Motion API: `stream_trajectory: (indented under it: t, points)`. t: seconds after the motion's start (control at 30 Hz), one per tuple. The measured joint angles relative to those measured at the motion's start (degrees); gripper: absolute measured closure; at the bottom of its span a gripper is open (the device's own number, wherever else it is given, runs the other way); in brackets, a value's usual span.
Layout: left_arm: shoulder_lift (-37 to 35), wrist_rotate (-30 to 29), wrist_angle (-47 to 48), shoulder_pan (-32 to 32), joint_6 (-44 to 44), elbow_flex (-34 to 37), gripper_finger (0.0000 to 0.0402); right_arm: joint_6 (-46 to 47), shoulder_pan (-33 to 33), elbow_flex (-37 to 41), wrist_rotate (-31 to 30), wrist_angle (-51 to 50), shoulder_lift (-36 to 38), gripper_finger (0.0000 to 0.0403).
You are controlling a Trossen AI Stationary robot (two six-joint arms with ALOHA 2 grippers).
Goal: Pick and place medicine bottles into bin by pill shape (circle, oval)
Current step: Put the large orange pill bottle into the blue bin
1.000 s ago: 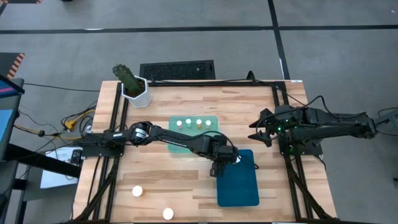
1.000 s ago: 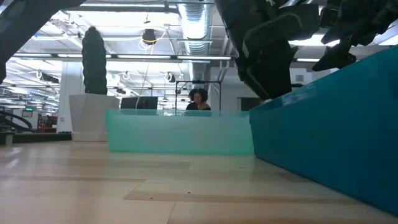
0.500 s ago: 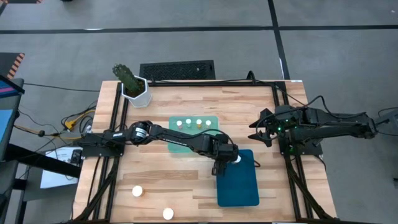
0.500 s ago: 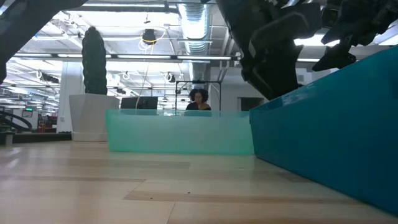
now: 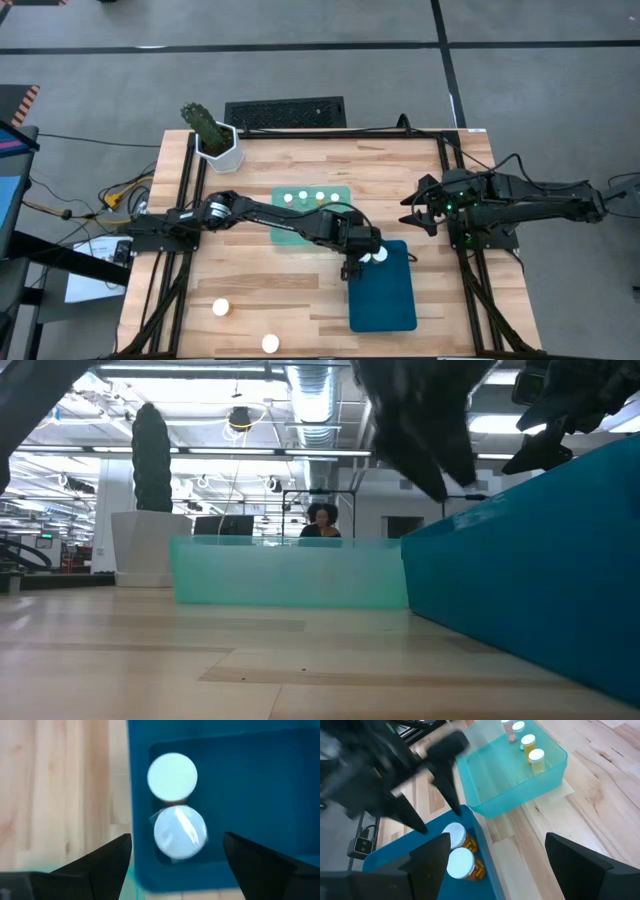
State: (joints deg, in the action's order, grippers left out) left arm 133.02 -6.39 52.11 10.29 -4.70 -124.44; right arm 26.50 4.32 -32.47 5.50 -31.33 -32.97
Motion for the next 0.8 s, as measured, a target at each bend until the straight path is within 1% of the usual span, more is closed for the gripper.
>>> stream_trajectory:
  t: [0.13, 0.33, 0.47, 0.6, 0.67, 0.8]
  points:
    - [-4.31, -1.08, 5.63, 1.22, -2.75, 0.00, 0.0103, 0.02, 0.00, 0.00, 0.00, 0.02, -0.02, 0.0069]
    - [-9.63, -2.86, 19.09, 5.54, -9.15, -0.07, 0.0102, 0.20, -0.02, 0.00, 0.01, 0.02, 0.00, 0.0069]
    - [-11.17, -3.90, 26.30, 11.59, -14.56, -0.04, 0.0101, 0.40, 0.00, 0.00, 0.02, 0.02, 0.00, 0.0069]
    - [-12.18, -4.39, 30.71, 18.28, -21.61, -0.04, 0.0101, 0.43, -0.11, -0.01, 0.02, 0.02, 0.00, 0.0069]
    - [-12.49, -4.46, 33.54, 21.34, -26.32, 0.01, 0.0101, 0.44, -0.11, -0.02, 0.02, 0.02, -0.02, 0.0069]
    - [-14.24, -7.31, 38.12, 27.56, -38.55, 0.12, 0.0101, 0.39, -0.11, -0.02, 0.02, 0.02, -0.02, 0.0069]
